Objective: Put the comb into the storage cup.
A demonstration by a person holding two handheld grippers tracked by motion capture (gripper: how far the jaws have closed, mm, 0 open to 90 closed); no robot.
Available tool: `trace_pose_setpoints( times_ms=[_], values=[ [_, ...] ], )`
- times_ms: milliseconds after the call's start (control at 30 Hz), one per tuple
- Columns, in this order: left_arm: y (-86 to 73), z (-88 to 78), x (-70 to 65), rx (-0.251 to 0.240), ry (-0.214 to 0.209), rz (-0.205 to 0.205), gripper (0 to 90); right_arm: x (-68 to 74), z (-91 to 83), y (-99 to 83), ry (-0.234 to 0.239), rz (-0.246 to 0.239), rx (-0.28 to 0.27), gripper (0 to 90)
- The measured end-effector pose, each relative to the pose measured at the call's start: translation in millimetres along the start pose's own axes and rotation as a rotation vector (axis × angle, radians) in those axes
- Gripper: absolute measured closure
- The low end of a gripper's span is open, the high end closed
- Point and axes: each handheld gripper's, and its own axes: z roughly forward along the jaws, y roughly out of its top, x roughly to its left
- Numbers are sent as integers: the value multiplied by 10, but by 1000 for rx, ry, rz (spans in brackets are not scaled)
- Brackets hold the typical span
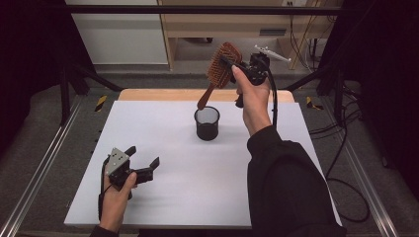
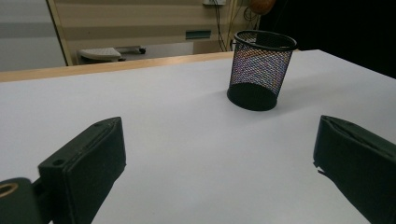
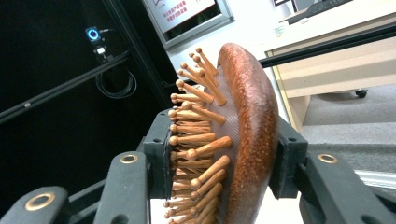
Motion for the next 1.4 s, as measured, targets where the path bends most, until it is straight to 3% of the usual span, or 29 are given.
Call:
trace_pose_setpoints(
  times_ms=[200,1400],
  values=[
    [-3,3,10,0,5,1,24,-19,-6,-18,-3,-25,13,518],
    [-3,2,10,-1,-5,3,28,-78,27,-86,-21,-68,58,514]
  ],
)
